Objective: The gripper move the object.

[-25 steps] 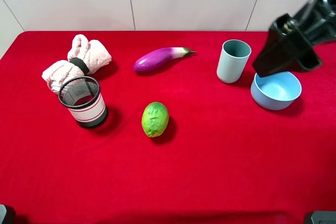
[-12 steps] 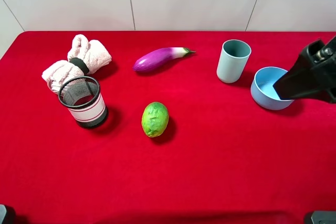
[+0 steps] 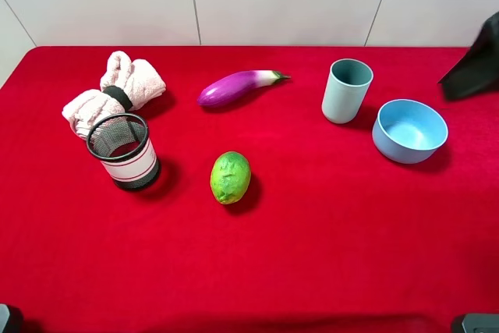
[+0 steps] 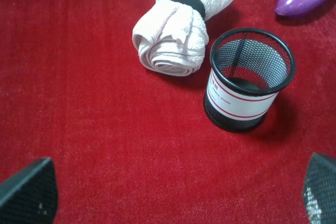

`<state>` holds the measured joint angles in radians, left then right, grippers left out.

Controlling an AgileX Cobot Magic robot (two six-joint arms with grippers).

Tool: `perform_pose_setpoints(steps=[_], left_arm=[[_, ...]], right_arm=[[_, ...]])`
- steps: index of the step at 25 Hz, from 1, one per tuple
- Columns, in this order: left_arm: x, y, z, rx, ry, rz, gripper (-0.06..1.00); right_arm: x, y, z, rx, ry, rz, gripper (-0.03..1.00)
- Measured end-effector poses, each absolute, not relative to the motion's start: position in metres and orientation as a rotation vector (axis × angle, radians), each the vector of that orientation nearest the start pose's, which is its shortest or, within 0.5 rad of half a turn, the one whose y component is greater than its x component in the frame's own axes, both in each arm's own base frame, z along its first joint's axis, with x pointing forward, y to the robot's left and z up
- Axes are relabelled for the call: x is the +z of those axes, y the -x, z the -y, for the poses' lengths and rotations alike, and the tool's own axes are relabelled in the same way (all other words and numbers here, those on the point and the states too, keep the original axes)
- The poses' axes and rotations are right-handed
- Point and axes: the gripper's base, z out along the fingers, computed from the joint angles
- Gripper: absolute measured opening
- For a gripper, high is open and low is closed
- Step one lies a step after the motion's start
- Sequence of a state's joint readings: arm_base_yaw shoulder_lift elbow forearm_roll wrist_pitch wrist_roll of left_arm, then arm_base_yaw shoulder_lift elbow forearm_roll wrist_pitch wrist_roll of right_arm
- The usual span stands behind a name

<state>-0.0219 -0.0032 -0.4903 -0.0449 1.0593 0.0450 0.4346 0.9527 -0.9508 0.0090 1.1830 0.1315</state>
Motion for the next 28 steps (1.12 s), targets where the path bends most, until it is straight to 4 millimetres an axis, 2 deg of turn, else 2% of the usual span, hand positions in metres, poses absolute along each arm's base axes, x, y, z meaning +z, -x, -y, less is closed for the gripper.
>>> perform_pose_setpoints(steps=[4,9,10,12,20,24,28], left_arm=[[0.275,0.004,0.003,-0.039,-0.07,-2.048,0.92],[0.275,0.004,0.003,-0.039,-0.07,-2.048,0.92],[0.275,0.004,0.003,-0.039,-0.07,-2.048,0.92],[0.275,0.004,0.003,-0.039,-0.07,-2.048,0.92],[0.275,0.004,0.003,-0.039,-0.071,-2.048,0.92],[0.275,0.004,0.003,-0.039,-0.071,-2.048,0.92],[0.275,0.004,0.003,-0.039,-0.071,-2.048,0.92]], right_arm=[[0.35,-0.136,-0.042,0.181,0.206,-2.569,0.69],[0.359,-0.11,-0.013,0.134,-0.024,-2.395,0.69],[0.356,-0.104,-0.009,0.117,-0.053,-2.36,0.69],[0.343,-0.08,0.001,0.056,-0.135,-2.259,0.69],[0.31,-0.018,0.001,-0.044,-0.107,-2.048,0.69],[0.297,-0.001,-0.001,-0.053,-0.101,-2.007,0.69],[0.281,0.003,-0.001,-0.024,-0.054,-2.012,0.69]])
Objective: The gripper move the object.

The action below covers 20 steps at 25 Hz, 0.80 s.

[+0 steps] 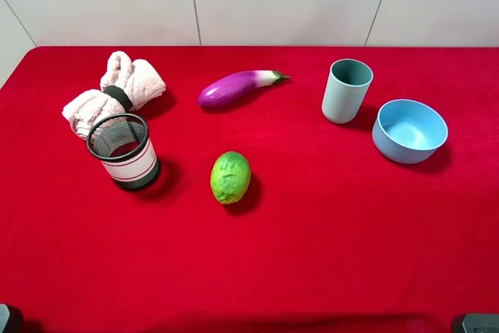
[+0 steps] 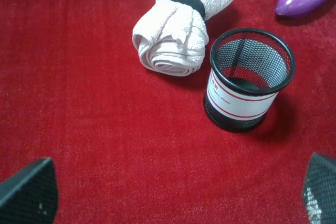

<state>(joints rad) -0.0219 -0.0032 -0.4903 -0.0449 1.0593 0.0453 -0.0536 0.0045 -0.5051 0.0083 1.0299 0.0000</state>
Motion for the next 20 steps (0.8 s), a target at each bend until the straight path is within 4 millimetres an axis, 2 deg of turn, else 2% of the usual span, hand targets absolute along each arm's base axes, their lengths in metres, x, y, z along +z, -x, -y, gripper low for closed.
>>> perform_pose_setpoints(steps=[8,20], left_arm=[[0.2747,0.0043,0.0035,-0.039,-0.071,-2.048,0.92],[0.2747,0.0043,0.0035,-0.039,-0.071,-2.048,0.92]], right_arm=[[0.2806,0.0044,-0.0004,0.034,0.039,-2.0,0.69],[0.2806,0.0044,-0.0004,0.036,0.042,-2.0,0.69]])
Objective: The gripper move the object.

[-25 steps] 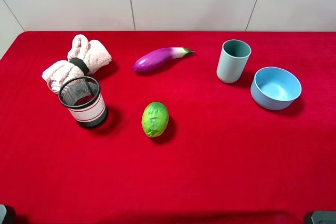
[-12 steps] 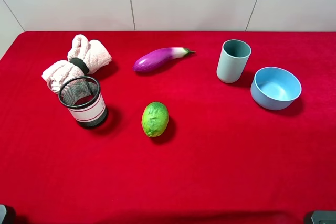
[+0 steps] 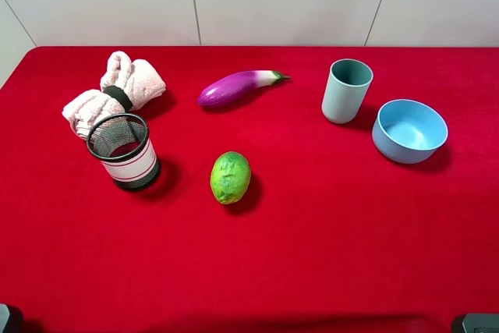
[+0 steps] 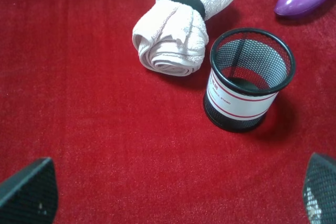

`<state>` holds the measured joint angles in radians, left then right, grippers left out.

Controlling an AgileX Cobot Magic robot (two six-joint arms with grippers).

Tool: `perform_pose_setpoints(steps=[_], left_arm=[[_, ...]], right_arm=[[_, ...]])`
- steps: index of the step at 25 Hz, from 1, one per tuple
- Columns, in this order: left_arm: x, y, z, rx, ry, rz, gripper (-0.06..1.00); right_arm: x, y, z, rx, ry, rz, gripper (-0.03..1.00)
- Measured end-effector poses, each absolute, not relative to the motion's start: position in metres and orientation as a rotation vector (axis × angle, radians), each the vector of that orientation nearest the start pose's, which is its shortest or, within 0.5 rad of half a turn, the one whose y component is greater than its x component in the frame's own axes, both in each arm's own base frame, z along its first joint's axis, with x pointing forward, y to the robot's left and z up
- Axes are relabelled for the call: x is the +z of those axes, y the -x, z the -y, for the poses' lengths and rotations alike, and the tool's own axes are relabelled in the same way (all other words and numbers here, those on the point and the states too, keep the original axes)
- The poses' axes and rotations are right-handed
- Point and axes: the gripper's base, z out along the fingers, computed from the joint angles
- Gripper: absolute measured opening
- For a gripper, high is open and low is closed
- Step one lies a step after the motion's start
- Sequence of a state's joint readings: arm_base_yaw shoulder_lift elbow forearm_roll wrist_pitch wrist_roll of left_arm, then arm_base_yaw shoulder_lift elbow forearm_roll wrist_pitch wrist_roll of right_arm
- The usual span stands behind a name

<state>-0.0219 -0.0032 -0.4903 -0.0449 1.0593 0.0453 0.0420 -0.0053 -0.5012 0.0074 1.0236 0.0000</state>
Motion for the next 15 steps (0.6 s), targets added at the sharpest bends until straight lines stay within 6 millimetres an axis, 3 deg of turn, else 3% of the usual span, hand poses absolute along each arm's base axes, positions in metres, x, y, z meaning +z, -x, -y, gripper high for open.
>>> perform_pose_setpoints(steps=[15], left_arm=[[0.2747,0.0043,0.0035,-0.039,-0.071,-2.048,0.92]], right_arm=[[0.2806,0.0044,-0.0004,0.036,0.042,-2.0,0.69]])
